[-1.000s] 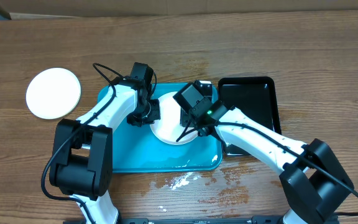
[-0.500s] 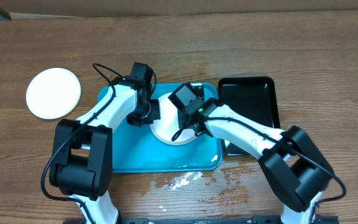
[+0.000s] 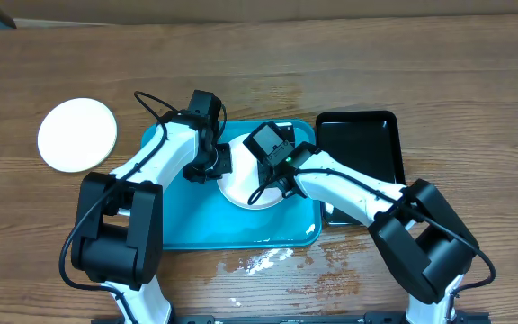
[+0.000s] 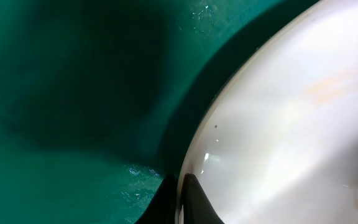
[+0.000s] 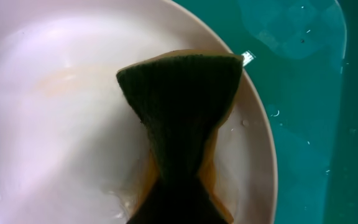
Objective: Clean dirty plates on tray and stack at the side
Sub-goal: 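Scrub stained white plate with sponge while left gripper holds plate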
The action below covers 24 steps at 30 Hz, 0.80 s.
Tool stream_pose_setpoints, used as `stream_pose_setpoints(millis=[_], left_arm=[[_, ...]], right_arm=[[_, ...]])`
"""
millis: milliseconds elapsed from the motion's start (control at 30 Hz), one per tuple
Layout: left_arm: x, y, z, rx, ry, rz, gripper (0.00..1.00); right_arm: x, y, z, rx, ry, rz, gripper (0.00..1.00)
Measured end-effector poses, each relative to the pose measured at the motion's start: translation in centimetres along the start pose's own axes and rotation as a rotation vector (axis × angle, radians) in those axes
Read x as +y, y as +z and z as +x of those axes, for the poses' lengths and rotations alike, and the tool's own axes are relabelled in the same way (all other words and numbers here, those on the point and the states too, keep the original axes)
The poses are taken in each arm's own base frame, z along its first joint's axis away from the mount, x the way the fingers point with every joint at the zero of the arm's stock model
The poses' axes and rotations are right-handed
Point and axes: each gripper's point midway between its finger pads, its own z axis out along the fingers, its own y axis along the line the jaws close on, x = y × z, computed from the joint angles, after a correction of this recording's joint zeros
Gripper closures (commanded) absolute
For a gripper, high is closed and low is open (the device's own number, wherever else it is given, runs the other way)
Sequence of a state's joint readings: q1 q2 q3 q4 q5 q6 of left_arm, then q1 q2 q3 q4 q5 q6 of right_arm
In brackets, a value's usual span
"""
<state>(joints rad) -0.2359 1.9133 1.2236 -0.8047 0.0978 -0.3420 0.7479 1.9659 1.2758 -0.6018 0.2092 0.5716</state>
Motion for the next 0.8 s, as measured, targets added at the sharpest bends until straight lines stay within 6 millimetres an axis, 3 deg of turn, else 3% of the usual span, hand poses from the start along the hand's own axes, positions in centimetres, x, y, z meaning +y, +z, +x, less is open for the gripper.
stream_pose_setpoints(millis=[433, 800], left_arm=[[0.0, 0.0, 0.0, 0.000, 0.000, 0.000, 0.96], [0.1, 0.0, -0.2, -0.007, -0.008, -0.003, 0.96]], right_arm=[[-0.2, 0.7, 0.0, 0.012, 0.129, -0.007, 0.96], [0.0, 1.7, -1.8, 0.026, 0.176, -0.120, 0.96]])
